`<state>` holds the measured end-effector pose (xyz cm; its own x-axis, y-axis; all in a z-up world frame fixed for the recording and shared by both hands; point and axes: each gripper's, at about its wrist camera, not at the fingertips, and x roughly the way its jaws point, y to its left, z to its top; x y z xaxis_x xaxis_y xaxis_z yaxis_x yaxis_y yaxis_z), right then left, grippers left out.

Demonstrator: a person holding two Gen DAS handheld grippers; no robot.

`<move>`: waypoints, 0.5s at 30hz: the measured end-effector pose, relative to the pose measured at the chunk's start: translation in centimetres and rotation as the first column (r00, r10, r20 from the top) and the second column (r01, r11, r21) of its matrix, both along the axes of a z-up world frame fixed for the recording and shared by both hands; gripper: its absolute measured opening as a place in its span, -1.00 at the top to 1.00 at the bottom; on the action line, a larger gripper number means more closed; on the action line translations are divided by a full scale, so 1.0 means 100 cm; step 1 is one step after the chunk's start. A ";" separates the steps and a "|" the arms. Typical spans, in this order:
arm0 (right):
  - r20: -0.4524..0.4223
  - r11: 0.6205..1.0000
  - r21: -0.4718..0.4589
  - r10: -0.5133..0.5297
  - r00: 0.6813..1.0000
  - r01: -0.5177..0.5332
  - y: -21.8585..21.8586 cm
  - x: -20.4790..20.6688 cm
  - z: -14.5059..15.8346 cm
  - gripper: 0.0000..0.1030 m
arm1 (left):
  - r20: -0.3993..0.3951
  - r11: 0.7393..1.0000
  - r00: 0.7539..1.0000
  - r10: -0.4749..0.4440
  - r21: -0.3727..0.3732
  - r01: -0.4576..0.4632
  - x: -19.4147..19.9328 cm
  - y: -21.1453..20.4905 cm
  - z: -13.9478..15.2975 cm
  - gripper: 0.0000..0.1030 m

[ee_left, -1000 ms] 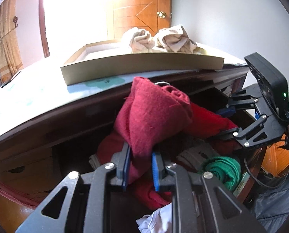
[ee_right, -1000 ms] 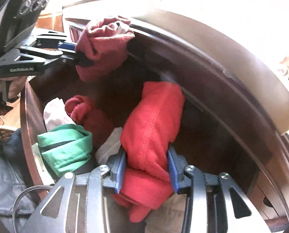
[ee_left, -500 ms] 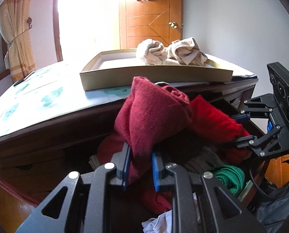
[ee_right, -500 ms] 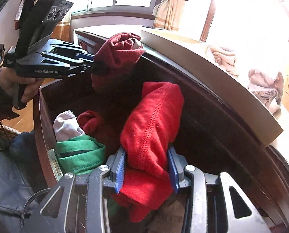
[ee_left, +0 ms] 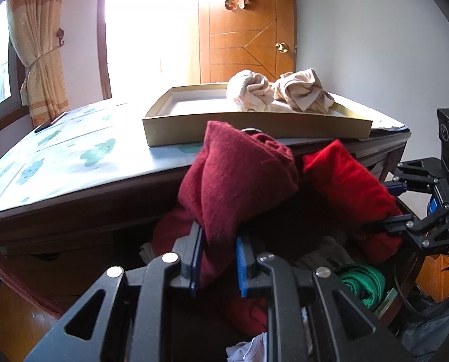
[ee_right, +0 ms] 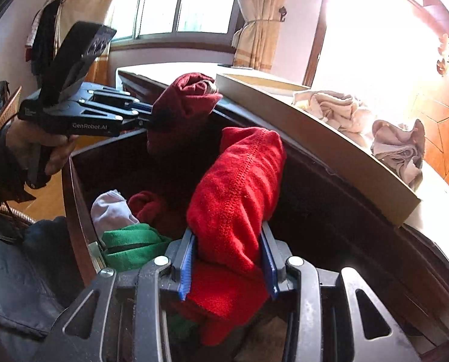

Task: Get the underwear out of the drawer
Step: 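Lift both red garments up out of the drawer toward the tray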

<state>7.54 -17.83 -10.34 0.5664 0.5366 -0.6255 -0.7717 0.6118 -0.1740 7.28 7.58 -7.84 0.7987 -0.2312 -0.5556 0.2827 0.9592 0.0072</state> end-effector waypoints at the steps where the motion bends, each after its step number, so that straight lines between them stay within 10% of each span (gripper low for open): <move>1: 0.003 1.000 0.011 -0.002 1.000 0.002 -0.002 -0.001 0.001 0.22 | 0.003 1.000 1.000 0.004 -0.002 -0.004 -0.001 0.001 0.000 0.67; 15: 0.096 0.993 0.115 -0.002 0.995 -0.009 -0.027 -0.017 0.019 0.22 | 0.080 0.999 0.996 0.044 -0.027 -0.042 -0.009 0.006 0.005 0.68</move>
<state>5.80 -20.54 -8.48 0.6190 0.6039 -0.5021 -0.7568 0.6297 -0.1755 6.35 8.21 -7.37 0.8500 -0.2090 -0.4835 0.2410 0.9705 0.0040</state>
